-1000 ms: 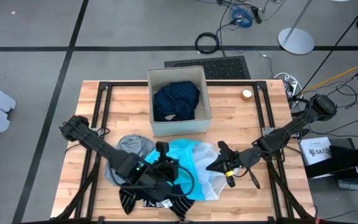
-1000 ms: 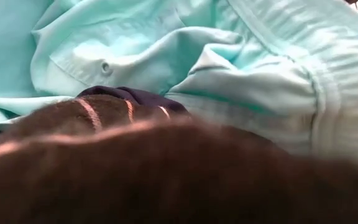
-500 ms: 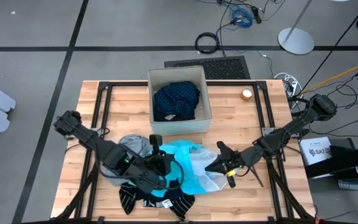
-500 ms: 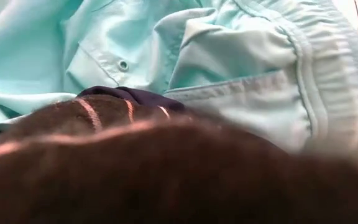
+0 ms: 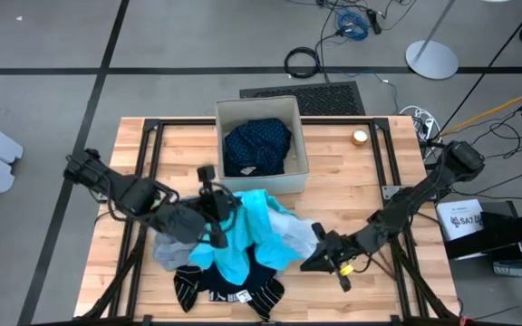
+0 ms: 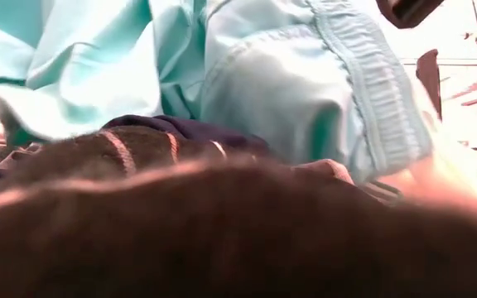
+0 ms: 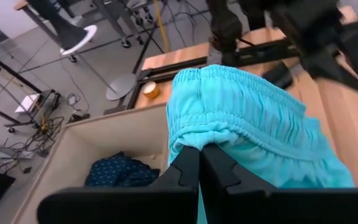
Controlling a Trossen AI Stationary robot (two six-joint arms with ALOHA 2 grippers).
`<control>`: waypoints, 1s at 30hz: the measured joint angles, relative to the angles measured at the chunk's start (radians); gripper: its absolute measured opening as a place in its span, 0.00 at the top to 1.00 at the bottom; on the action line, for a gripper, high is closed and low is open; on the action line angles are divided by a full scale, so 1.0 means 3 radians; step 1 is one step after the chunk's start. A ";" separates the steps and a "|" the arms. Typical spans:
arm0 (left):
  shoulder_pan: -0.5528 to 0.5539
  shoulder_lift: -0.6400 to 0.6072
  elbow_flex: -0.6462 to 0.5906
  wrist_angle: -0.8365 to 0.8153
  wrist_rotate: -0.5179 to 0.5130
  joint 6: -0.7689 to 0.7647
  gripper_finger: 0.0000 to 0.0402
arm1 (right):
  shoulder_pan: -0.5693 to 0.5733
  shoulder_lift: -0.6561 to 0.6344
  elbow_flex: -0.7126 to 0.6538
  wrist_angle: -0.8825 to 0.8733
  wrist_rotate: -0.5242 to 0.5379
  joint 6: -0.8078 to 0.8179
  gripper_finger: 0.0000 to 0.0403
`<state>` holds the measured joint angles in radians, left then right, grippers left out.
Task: Sort clothes
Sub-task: Put the light blue shorts into the laundry bin
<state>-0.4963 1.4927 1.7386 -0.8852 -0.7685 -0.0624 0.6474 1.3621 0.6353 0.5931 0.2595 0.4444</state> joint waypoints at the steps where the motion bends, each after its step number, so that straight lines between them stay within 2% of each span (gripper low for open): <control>1: 0.0020 -0.0021 0.0000 0.0000 0.0000 0.0000 1.00 | -0.0012 0.0088 0.0000 0.0038 0.0000 0.0033 0.95; 5: 0.0098 -0.0065 0.0000 -0.0013 0.0029 -0.0001 1.00 | -0.0061 0.0397 0.0000 0.0058 0.0003 0.0120 0.86; 9: 0.0183 -0.0069 -0.0001 -0.0136 0.0042 -0.0011 1.00 | -0.0086 0.0664 0.0005 0.0107 0.0003 0.0168 0.73; 13: 0.0257 -0.0069 -0.0001 -0.0254 0.0095 -0.0032 1.00 | -0.0086 0.0815 0.0121 0.0109 -0.0049 0.0536 0.60; 17: 0.0313 -0.0069 -0.0001 -0.0248 0.0117 -0.0020 1.00 | -0.0173 0.0827 0.0233 -0.0008 -0.0689 0.1075 0.50; 19: 0.0348 -0.0069 -0.0001 -0.0248 0.0116 -0.0019 1.00 | -0.0230 0.0821 0.0270 -0.0183 -0.0907 0.1248 0.48; 22: 0.0388 -0.0069 -0.0001 -0.0249 0.0119 -0.0017 1.00 | -0.0285 0.0820 0.0303 -0.0647 -0.0947 0.1515 0.46; 27: 0.0435 -0.0069 -0.0001 -0.0249 0.0236 -0.0010 1.00 | -0.0376 0.0820 0.0304 -0.1592 -0.0765 0.2051 0.46; 30: 0.0442 -0.0069 -0.0001 -0.0249 0.0290 -0.0023 1.00 | -0.0451 0.0820 0.0304 -0.1841 -0.0589 0.2226 0.46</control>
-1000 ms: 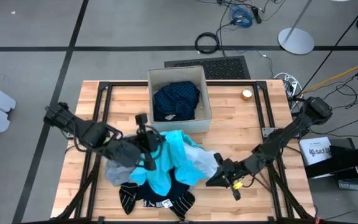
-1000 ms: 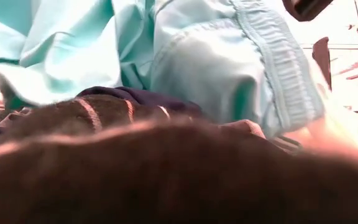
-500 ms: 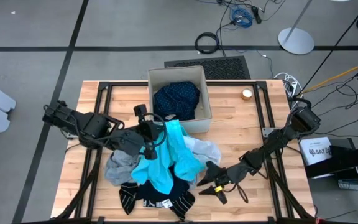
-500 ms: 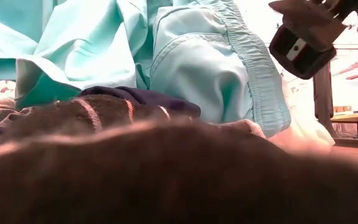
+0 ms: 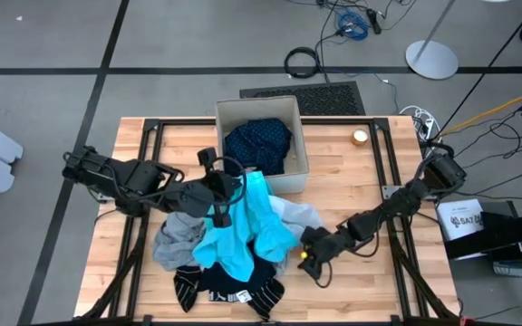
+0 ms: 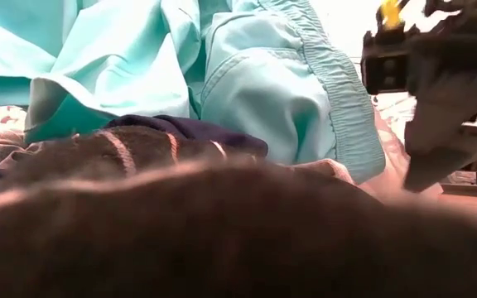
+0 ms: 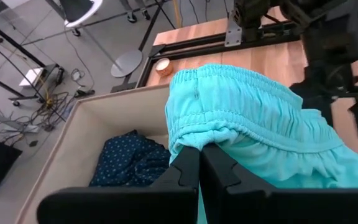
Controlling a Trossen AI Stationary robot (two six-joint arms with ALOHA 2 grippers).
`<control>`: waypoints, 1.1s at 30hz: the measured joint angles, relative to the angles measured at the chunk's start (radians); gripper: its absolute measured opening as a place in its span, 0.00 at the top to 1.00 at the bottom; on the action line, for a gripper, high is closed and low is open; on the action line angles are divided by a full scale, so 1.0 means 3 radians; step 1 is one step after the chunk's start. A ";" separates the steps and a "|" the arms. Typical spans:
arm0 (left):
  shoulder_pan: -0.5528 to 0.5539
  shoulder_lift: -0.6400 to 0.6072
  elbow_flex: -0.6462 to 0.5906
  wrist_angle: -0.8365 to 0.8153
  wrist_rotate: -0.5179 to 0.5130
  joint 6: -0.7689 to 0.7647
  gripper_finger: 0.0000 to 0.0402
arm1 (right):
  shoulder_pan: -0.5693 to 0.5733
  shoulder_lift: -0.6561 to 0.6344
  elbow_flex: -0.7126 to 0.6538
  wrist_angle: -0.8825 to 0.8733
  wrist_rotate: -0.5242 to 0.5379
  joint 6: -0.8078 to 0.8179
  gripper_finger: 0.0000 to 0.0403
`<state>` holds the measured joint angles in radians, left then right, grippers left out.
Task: Sort clothes
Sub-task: Put the light blue shorts into the laundry bin
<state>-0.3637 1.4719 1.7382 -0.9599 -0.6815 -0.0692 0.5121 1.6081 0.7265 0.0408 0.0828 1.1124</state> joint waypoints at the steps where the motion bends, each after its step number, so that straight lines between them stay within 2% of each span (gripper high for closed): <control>1: 0.0000 0.0000 0.0000 0.0000 0.0003 -0.0001 1.00 | -0.0027 0.0000 0.0000 0.0000 0.0053 0.0011 0.46; 13: 0.0000 0.0001 0.0000 0.0001 0.0100 -0.0006 1.00 | -0.0228 0.0000 0.0000 -0.0043 0.0502 -0.0109 0.46; 20: 0.0000 0.0001 0.0000 0.0000 0.0103 -0.0009 1.00 | -0.0269 0.0000 -0.0001 -0.0486 0.0250 0.0143 0.46; 25: 0.0000 0.0001 0.0000 0.0000 0.0104 -0.0009 1.00 | -0.0272 0.0000 -0.0004 -0.0511 0.0590 -0.0300 0.46; 33: 0.0000 0.0001 0.0000 0.0000 0.0106 -0.0009 1.00 | -0.0271 0.0000 -0.0004 0.0330 0.0707 -0.1148 0.46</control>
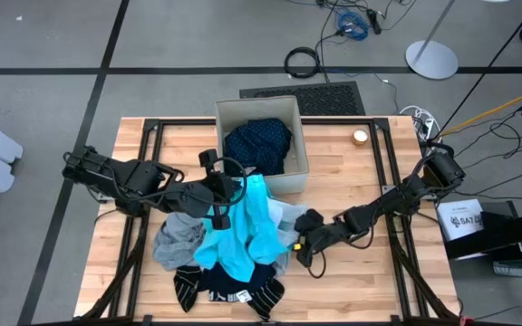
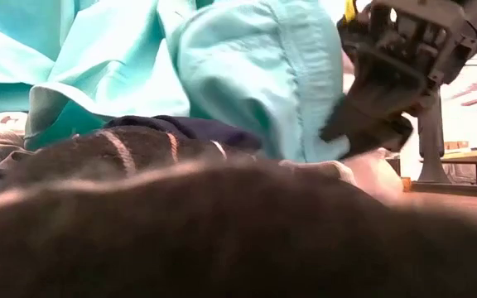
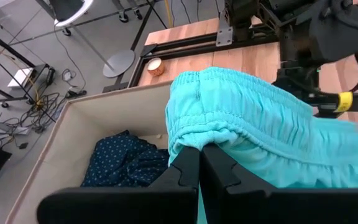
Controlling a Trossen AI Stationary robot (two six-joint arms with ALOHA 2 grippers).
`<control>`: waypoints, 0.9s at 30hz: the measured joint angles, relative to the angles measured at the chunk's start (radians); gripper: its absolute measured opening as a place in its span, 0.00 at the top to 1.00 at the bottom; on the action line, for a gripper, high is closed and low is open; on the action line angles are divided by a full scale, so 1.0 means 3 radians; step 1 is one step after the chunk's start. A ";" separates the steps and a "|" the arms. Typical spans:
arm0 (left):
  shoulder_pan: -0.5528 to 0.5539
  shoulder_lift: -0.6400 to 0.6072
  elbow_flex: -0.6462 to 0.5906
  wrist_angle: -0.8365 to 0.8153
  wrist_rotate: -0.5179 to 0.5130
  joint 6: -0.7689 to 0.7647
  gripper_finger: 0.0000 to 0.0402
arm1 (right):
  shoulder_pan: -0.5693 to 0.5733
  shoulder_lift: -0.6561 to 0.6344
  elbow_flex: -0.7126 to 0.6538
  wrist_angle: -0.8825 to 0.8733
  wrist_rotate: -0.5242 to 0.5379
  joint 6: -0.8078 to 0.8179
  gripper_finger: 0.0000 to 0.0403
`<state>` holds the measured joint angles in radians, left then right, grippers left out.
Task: Sort clothes
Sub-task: Put the light blue shorts into the laundry bin
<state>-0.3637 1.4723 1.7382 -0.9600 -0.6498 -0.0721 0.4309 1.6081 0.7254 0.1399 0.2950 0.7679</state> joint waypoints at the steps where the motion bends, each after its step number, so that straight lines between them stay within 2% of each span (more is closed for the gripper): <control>1: 0.0000 0.0000 0.0000 0.0000 0.0000 0.0000 1.00 | 0.0000 0.0000 0.0000 0.0074 0.0044 -0.0074 0.46; 7: 0.0000 0.0000 0.0000 0.0000 0.0003 -0.0002 1.00 | 0.0000 -0.0001 0.0000 0.0386 0.0387 -0.0345 0.46; 10: 0.0000 0.0000 0.0000 -0.0001 0.0029 -0.0002 1.00 | 0.0000 -0.0001 0.0000 0.0536 0.0591 -0.0439 0.52; 12: 0.0000 0.0000 0.0000 0.0000 0.0035 -0.0003 1.00 | 0.0000 -0.0001 0.0000 0.0595 0.0675 -0.0467 0.62; 15: 0.0000 0.0000 0.0000 -0.0001 0.0036 -0.0003 1.00 | 0.0000 -0.0001 0.0000 0.0644 0.0687 -0.0483 0.88; 17: 0.0000 0.0000 0.0000 -0.0001 0.0036 -0.0003 1.00 | 0.0002 -0.0001 0.0000 0.0670 0.0693 -0.0528 0.96; 22: 0.0000 0.0000 0.0000 -0.0098 0.0037 -0.0038 1.00 | 0.0074 -0.0058 0.0000 0.0779 0.0632 -0.0568 0.99; 27: 0.0000 0.0000 -0.0001 -0.0389 0.0039 -0.0290 1.00 | 0.0269 -0.0343 0.0111 0.0629 0.0583 -0.0738 0.99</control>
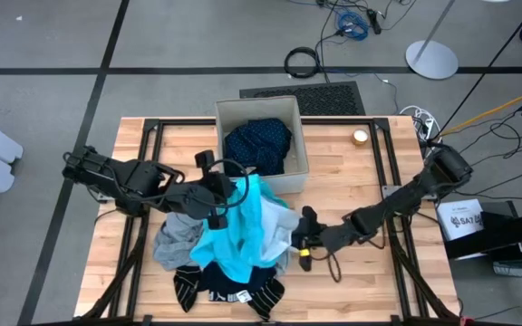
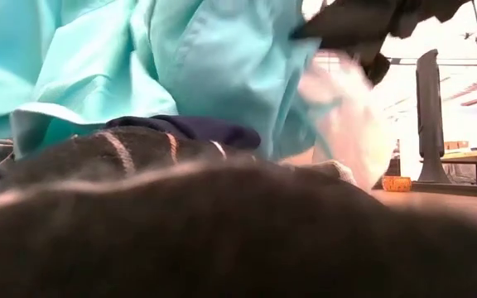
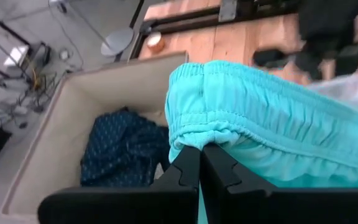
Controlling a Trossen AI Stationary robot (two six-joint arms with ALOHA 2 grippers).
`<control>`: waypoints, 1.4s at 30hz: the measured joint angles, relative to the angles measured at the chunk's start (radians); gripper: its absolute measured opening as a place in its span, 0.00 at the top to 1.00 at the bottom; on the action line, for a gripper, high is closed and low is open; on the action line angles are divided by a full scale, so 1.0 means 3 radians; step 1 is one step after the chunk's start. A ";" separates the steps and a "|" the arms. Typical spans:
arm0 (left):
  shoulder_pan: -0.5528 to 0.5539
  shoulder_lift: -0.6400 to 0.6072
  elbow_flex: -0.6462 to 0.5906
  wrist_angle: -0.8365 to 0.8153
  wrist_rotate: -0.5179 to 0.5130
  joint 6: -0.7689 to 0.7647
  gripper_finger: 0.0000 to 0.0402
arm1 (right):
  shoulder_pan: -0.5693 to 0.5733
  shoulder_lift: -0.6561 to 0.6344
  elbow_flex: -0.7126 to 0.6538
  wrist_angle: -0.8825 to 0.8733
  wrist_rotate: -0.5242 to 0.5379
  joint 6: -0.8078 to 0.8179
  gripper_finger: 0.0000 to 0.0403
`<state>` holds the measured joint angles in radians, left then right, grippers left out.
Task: Sort clothes
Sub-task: Put the light blue shorts into the laundry bin
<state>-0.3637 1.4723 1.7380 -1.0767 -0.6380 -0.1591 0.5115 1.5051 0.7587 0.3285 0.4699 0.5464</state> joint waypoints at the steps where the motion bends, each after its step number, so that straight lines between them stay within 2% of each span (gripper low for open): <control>1: 0.0000 0.0000 -0.0003 -0.0032 0.0000 -0.0060 1.00 | 0.0051 -0.0062 0.0037 -0.0067 0.0013 -0.0036 0.99; 9: -0.0065 0.0001 -0.0243 -0.0011 0.0147 -0.0320 1.00 | 0.0482 -0.0433 0.0230 -0.0242 0.0477 -0.0478 1.00; 13: -0.0072 0.0008 -0.0391 -0.0026 0.0150 -0.0468 1.00 | 0.0660 -0.0609 0.0237 -0.0264 0.0886 -0.0705 1.00; 16: -0.0077 0.0009 -0.0463 -0.0018 0.0179 -0.0600 1.00 | 0.0740 -0.0732 0.0237 -0.0288 0.1182 -0.0899 1.00; 21: -0.0078 0.0008 -0.0634 0.0096 0.0304 -0.0904 0.99 | 0.0793 -0.0885 0.0237 -0.0290 0.1478 -0.1178 1.00; 24: -0.0106 0.0014 -0.0805 0.0220 0.0520 -0.0930 0.97 | 0.0790 -0.0931 0.0237 -0.0288 0.1578 -0.1316 1.00; 27: -0.0130 0.0053 -0.0955 0.0393 0.0715 -0.0775 0.93 | 0.0783 -0.0961 0.0237 -0.0290 0.1582 -0.1448 1.00; 32: -0.0192 0.0148 -0.1020 0.0783 0.0724 -0.0321 0.80 | 0.0741 -0.1050 0.0237 -0.0204 0.1582 -0.1736 1.00; 37: -0.0192 0.0154 -0.1019 0.1157 0.0702 -0.0679 0.63 | 0.0736 -0.1231 0.0237 0.0042 0.1583 -0.2191 1.00; 42: -0.0194 0.0127 -0.1019 0.0957 0.0668 -0.0836 0.50 | 0.0735 -0.1435 0.0237 0.0723 0.1579 -0.3054 1.00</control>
<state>-0.4220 1.5105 1.4322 -0.7895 -0.4376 -0.4098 0.7319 1.0747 0.8299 0.5454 0.9436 -0.3699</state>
